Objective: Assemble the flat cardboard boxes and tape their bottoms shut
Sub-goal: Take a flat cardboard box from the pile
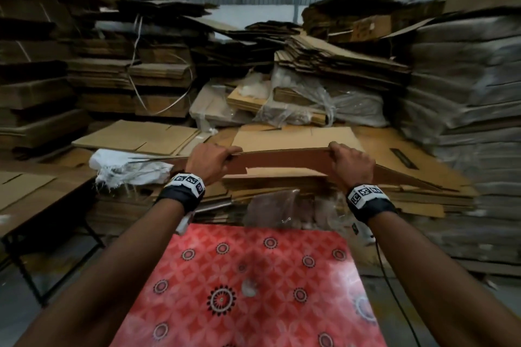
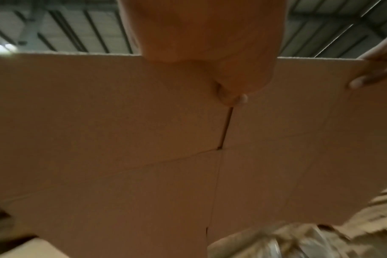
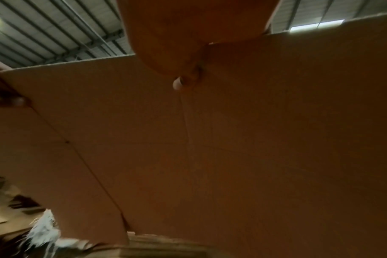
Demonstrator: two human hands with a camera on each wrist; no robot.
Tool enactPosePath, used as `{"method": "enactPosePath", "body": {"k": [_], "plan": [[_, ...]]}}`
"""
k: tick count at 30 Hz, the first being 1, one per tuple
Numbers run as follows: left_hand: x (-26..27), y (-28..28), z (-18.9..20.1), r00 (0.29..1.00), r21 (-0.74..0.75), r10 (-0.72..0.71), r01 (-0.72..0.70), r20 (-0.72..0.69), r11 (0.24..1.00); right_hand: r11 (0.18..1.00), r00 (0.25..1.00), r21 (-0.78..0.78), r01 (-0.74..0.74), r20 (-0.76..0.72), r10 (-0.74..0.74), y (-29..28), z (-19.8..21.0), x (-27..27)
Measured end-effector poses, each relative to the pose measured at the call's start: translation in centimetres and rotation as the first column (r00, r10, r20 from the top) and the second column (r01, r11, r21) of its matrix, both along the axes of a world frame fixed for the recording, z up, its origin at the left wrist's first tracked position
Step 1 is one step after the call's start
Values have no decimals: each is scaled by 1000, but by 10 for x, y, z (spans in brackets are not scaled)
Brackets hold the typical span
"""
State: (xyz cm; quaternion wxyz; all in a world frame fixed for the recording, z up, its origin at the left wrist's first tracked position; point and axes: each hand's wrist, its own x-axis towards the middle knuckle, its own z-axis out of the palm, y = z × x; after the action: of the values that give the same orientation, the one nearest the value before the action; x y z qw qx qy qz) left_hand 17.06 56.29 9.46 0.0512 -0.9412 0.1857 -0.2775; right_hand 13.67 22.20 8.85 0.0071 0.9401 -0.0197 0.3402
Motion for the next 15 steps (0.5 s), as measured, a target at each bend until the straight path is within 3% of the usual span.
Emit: {"method": "enactPosePath", "body": {"k": [9, 15], "plan": [[58, -33, 55, 975, -121, -94, 120, 201, 985, 999, 969, -11, 48, 244, -43, -34, 56, 53], [145, -48, 56, 959, -130, -135, 171, 250, 977, 999, 955, 12, 38, 293, -40, -43, 65, 128]]}}
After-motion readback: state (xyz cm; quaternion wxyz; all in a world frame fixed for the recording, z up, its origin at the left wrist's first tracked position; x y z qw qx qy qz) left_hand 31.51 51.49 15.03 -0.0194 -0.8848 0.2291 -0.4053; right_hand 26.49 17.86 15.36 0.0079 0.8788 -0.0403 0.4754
